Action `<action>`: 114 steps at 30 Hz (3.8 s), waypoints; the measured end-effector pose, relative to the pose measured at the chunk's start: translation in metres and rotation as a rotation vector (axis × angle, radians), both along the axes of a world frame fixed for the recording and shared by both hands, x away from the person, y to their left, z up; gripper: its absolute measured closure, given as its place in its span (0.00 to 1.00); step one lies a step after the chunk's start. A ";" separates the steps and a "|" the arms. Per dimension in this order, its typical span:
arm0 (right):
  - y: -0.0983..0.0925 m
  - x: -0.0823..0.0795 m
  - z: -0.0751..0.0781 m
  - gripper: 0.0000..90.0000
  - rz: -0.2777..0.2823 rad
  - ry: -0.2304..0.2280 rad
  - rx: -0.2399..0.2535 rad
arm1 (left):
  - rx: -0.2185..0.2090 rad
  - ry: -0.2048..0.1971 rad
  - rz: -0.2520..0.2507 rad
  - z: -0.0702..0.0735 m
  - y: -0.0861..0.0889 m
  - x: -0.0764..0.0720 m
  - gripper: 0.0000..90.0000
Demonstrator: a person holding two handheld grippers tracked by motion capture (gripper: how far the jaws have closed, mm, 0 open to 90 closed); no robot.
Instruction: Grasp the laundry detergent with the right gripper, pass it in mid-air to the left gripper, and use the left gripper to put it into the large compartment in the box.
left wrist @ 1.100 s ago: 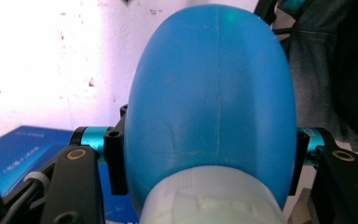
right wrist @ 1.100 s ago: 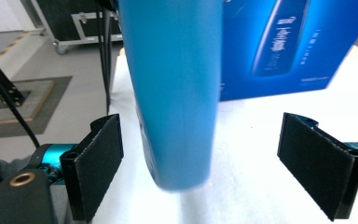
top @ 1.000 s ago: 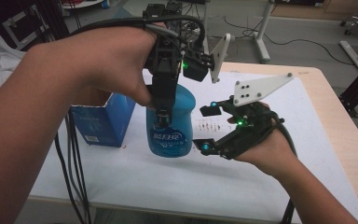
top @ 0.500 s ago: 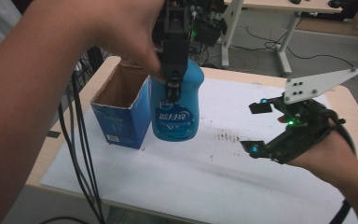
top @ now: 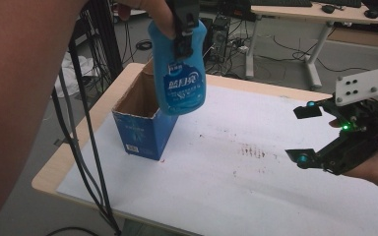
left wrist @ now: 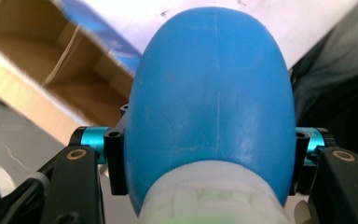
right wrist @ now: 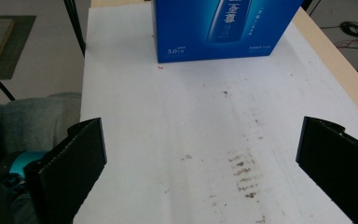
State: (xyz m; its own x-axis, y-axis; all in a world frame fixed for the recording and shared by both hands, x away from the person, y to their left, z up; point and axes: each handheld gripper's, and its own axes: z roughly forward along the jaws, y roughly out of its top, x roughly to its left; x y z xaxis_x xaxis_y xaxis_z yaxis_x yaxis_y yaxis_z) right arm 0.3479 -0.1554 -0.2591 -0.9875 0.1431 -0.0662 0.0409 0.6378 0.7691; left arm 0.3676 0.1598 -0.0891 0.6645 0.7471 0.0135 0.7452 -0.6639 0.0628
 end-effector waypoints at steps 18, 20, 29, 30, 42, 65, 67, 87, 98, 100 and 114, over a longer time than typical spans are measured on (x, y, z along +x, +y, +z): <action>-0.012 0.002 0.003 0.01 -0.025 0.004 -0.039 | 0.052 0.025 0.403 -0.013 0.065 0.026 0.42; -0.013 0.003 0.003 0.01 -0.030 0.002 -0.033 | 0.063 0.032 0.421 -0.020 0.068 0.028 0.42; -0.016 0.002 0.000 0.01 -0.050 0.010 -0.026 | 0.071 0.057 0.460 -0.053 0.077 0.042 0.42; -0.017 0.002 0.000 0.01 -0.050 0.012 -0.028 | 0.064 0.063 0.459 -0.057 0.079 0.044 0.42; -0.023 0.002 -0.003 0.01 -0.063 0.026 -0.054 | 0.046 0.078 0.463 -0.112 0.083 0.061 0.42; -0.035 0.000 -0.005 0.01 -0.096 0.031 -0.067 | 0.104 0.125 0.198 -0.183 0.085 0.063 0.42; -0.035 0.000 -0.006 0.01 -0.096 0.032 -0.069 | 0.110 0.117 0.170 -0.184 0.083 0.062 0.42; -0.038 0.000 -0.011 0.01 -0.118 0.041 -0.077 | 0.110 0.103 -0.016 -0.205 0.082 0.066 0.42; -0.036 0.000 -0.013 0.01 -0.113 0.039 -0.088 | 0.074 0.101 0.006 -0.203 0.087 0.068 0.39; -0.036 0.000 -0.012 0.01 -0.113 0.038 -0.087 | 0.066 0.103 0.012 -0.202 0.087 0.068 0.38; -0.036 0.000 -0.013 0.01 -0.115 0.041 -0.088 | 0.070 0.062 0.008 -0.182 0.086 0.066 0.34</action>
State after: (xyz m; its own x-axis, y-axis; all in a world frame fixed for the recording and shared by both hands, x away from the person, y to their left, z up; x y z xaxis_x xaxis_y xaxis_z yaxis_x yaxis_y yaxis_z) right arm 0.3482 -0.1917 -0.2726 -0.9671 0.2508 -0.0430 0.1480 0.6921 0.7065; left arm 0.4336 0.2460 -0.2714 0.6597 0.7511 0.0248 0.7515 -0.6591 -0.0297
